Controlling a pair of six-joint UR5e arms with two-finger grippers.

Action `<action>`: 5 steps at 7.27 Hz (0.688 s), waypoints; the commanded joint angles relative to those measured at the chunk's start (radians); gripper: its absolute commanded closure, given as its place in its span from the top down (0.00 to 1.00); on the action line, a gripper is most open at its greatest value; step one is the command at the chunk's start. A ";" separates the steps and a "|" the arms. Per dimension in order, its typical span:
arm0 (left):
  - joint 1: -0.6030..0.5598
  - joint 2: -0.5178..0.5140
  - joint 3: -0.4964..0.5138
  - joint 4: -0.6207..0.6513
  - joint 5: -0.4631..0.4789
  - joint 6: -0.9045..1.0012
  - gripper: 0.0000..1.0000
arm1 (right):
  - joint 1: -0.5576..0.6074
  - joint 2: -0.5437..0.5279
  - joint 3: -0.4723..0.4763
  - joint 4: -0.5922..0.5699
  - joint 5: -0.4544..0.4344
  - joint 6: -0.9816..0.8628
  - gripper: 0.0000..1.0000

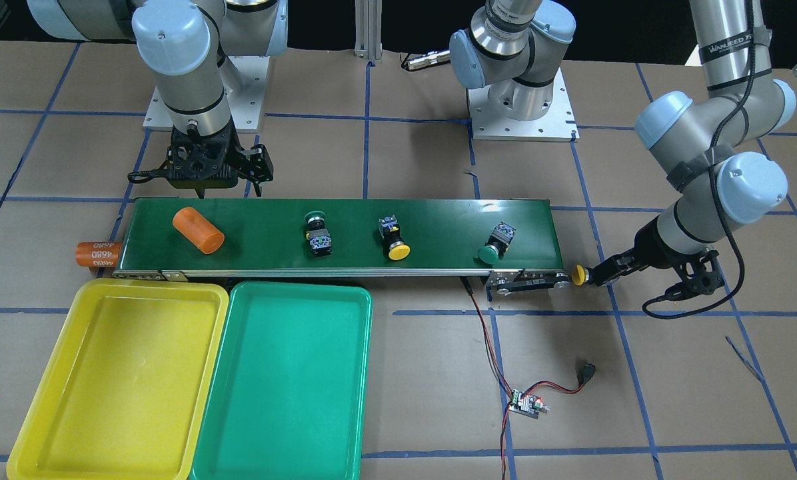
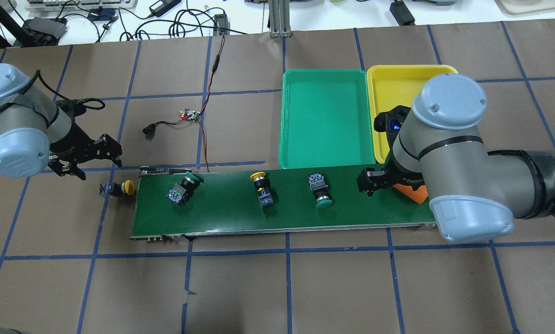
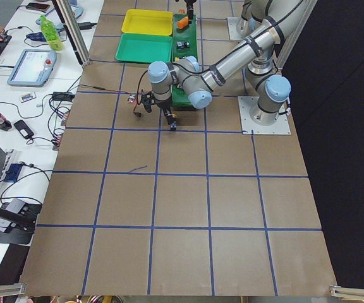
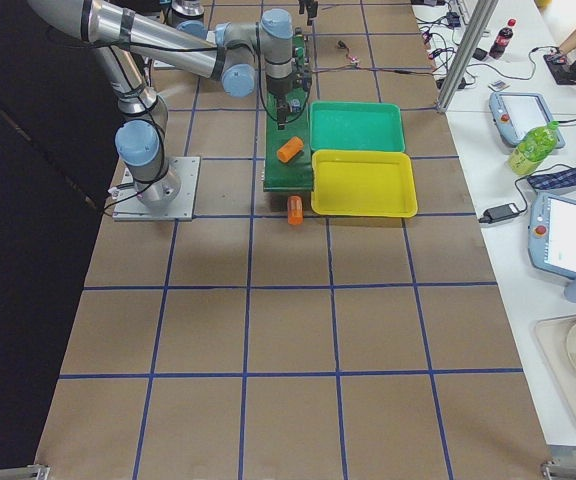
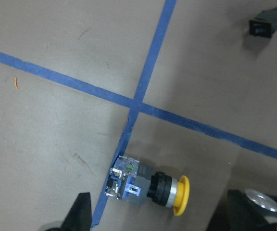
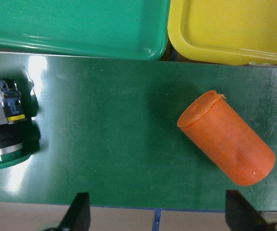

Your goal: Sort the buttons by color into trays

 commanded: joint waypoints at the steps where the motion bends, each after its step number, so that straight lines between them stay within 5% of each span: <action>1: 0.002 -0.018 -0.021 0.047 -0.009 0.003 1.00 | 0.000 0.006 0.001 -0.001 0.001 0.002 1.00; 5: 0.002 -0.032 -0.055 0.050 -0.071 0.047 1.00 | 0.011 0.051 -0.005 -0.006 0.109 0.019 1.00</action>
